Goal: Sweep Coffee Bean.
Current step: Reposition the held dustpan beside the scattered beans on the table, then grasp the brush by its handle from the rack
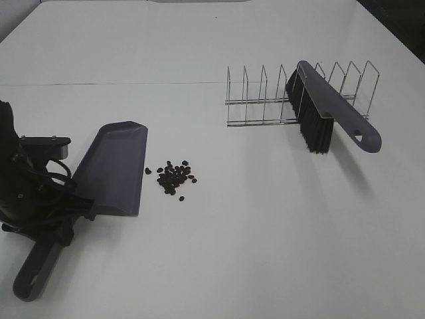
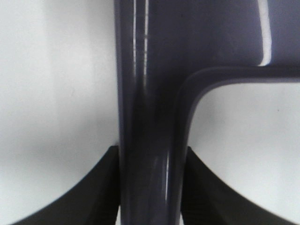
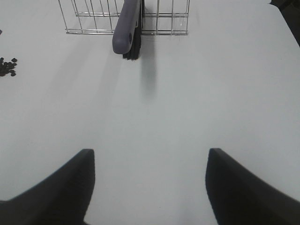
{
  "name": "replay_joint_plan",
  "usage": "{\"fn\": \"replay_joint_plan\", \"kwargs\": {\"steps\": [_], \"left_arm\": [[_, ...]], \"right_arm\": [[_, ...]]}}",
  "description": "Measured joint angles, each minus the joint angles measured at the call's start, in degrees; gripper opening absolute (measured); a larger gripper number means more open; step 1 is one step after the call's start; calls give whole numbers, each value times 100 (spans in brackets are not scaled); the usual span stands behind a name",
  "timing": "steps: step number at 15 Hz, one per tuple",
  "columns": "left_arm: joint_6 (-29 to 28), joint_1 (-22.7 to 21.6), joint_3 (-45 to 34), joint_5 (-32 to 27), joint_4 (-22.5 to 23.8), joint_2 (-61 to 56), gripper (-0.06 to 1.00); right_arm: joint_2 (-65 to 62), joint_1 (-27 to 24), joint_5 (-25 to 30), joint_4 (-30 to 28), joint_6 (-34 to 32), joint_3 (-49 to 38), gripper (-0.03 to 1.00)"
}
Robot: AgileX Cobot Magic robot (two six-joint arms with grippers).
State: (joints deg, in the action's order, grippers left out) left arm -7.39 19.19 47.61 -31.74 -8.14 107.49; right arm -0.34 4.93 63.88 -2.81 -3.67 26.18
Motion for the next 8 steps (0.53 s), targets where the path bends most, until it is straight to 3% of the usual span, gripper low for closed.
{"fn": "replay_joint_plan", "kwargs": {"steps": [4,5,6,8], "left_arm": [[-321,0,6,-183,126,0,31],[-544,0,6,-355,355,0,31],[-1037,0,11,-665,940,0,31],[-1352,0,11,-865,1450,-46,31]], "right_arm": [[785,0,206,0,0,390,58],[1255,0,315,0,0,590,58],[2040,0,476,92,0,980,58],[3031,0,510,281,0,1501,58]]}}
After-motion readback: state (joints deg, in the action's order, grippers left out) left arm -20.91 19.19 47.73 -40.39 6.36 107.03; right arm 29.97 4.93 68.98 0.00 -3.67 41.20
